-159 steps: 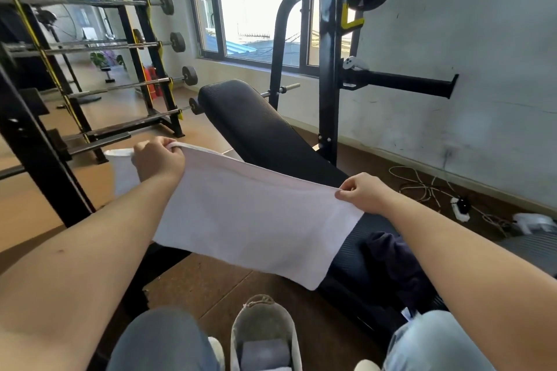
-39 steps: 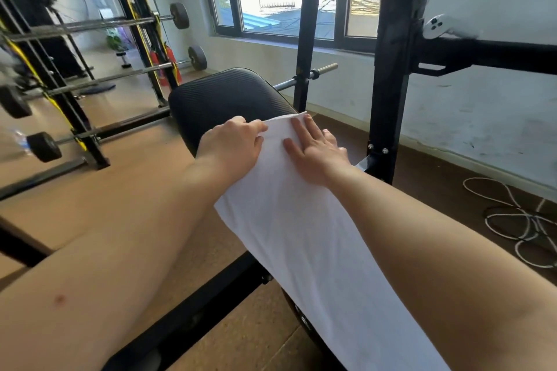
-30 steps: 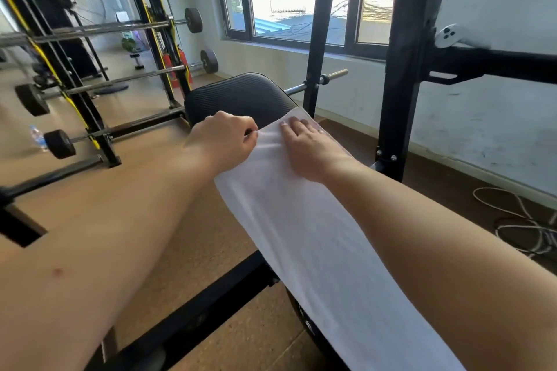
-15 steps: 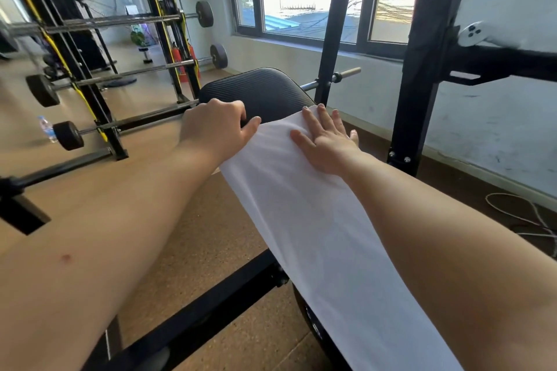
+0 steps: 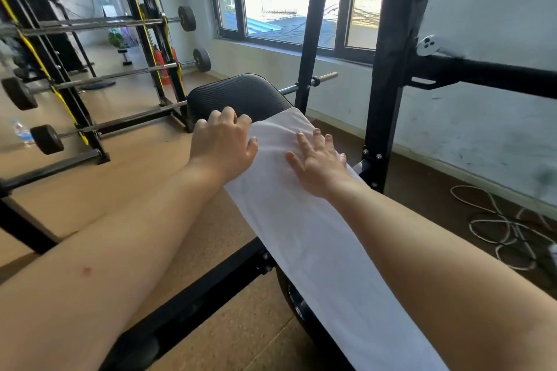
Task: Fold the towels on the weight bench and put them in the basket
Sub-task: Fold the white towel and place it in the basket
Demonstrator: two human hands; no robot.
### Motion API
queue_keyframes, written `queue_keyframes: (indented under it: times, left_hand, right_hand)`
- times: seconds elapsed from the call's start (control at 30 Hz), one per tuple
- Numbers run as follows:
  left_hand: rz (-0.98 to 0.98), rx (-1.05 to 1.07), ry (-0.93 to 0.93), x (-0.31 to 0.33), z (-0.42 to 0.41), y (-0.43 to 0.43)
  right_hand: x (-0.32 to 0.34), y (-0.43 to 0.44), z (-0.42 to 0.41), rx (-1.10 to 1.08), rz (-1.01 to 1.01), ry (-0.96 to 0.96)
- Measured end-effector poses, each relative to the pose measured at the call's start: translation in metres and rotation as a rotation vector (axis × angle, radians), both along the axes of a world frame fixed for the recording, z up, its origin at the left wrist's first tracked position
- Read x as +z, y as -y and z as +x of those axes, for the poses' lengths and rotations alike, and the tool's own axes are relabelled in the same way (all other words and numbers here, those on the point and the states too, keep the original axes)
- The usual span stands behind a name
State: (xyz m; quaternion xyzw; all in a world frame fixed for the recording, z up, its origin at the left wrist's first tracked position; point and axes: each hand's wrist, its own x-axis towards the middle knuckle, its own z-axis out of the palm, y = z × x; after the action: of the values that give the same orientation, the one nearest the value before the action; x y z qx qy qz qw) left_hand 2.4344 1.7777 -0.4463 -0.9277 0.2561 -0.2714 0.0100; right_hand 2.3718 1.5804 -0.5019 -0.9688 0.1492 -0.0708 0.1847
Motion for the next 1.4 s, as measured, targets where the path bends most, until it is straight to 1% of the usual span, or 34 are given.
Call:
queue_keyframes:
  times: [0.1,0.2,0.27,0.47,0.63,0.73,0.8,0.9,1.0,1.13,1.2,1.3,1.4]
  left_hand:
    - [0.056,-0.078,-0.093,-0.01,-0.037,0.018]
    - [0.088,-0.135,-0.23,-0.023,-0.073,0.037]
    - [0.137,-0.16,-0.285,-0.033,-0.096,0.05]
    - [0.257,-0.207,-0.376,-0.062,-0.155,0.08]
    - [0.302,-0.276,-0.428,-0.09,-0.21,0.103]
    - [0.333,-0.369,-0.472,-0.112,-0.245,0.117]
    - [0.364,-0.46,-0.485,-0.13,-0.267,0.122]
    - [0.346,-0.591,-0.492,-0.153,-0.295,0.127]
    - [0.365,-0.661,-0.475,-0.167,-0.314,0.129]
    - [0.497,-0.654,-0.453,-0.177,-0.332,0.132]
    - [0.606,-0.642,-0.452,-0.181,-0.34,0.132]
    - [0.762,-0.604,-0.464,-0.186,-0.351,0.132]
    - [0.753,-0.584,-0.486,-0.182,-0.354,0.133]
  right_hand:
    - [-0.013,0.004,-0.039,-0.003,0.024,-0.097]
    - [-0.028,0.015,-0.079,-0.024,0.052,-0.154]
    - [-0.04,0.025,-0.105,-0.044,0.06,-0.191]
    - [-0.077,0.072,-0.184,-0.126,0.057,-0.288]
    - [-0.116,0.113,-0.249,-0.191,0.116,-0.391]
    - [-0.135,0.132,-0.281,-0.241,0.17,-0.412]
    - [-0.147,0.144,-0.296,-0.302,0.249,-0.399]
    - [-0.158,0.158,-0.314,-0.377,0.332,-0.361]
    - [-0.16,0.166,-0.324,-0.401,0.316,-0.292]
    - [-0.159,0.168,-0.327,-0.429,0.284,-0.174]
    - [-0.159,0.168,-0.327,-0.432,0.287,-0.113]
    - [-0.155,0.163,-0.326,-0.444,0.38,-0.072]
    - [-0.152,0.16,-0.328,-0.478,0.473,-0.054]
